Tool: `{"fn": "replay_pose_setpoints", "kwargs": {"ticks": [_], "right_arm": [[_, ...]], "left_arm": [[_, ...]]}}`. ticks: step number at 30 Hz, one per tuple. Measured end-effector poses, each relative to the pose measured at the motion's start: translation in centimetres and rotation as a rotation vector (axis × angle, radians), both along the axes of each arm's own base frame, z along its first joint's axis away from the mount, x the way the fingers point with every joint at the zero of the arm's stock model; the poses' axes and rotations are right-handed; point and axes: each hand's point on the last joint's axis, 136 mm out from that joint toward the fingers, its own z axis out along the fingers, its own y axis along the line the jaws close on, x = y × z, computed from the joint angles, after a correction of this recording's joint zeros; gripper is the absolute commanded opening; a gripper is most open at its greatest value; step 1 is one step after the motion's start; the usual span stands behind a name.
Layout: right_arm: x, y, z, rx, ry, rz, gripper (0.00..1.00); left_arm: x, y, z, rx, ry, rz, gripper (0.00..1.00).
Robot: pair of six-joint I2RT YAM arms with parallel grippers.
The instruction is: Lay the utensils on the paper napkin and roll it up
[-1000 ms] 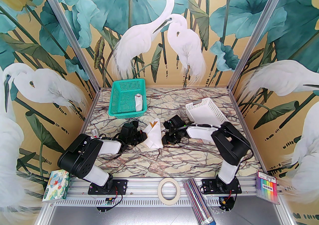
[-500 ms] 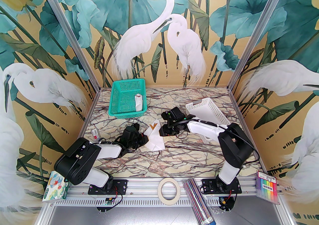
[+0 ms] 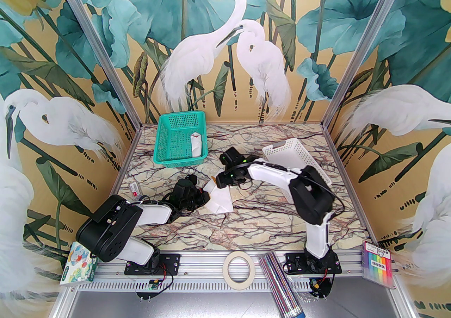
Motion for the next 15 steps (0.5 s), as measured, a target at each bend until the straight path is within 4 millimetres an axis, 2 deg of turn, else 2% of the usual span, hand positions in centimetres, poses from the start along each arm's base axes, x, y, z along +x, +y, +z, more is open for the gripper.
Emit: {"fn": "replay_pose_setpoints", "kwargs": {"ticks": [6,15], "right_arm": [[0.0,0.4,-2.6,-0.121,-0.006,0.036,0.77],[0.5,0.6,-2.9,-0.186,-0.033,0.063,0.73]], "left_arm": [[0.1,-0.1,0.0,-0.004,-0.007,-0.001,0.0],[0.2,-0.1,0.1,-0.006,-0.011,-0.001,0.0]]}}
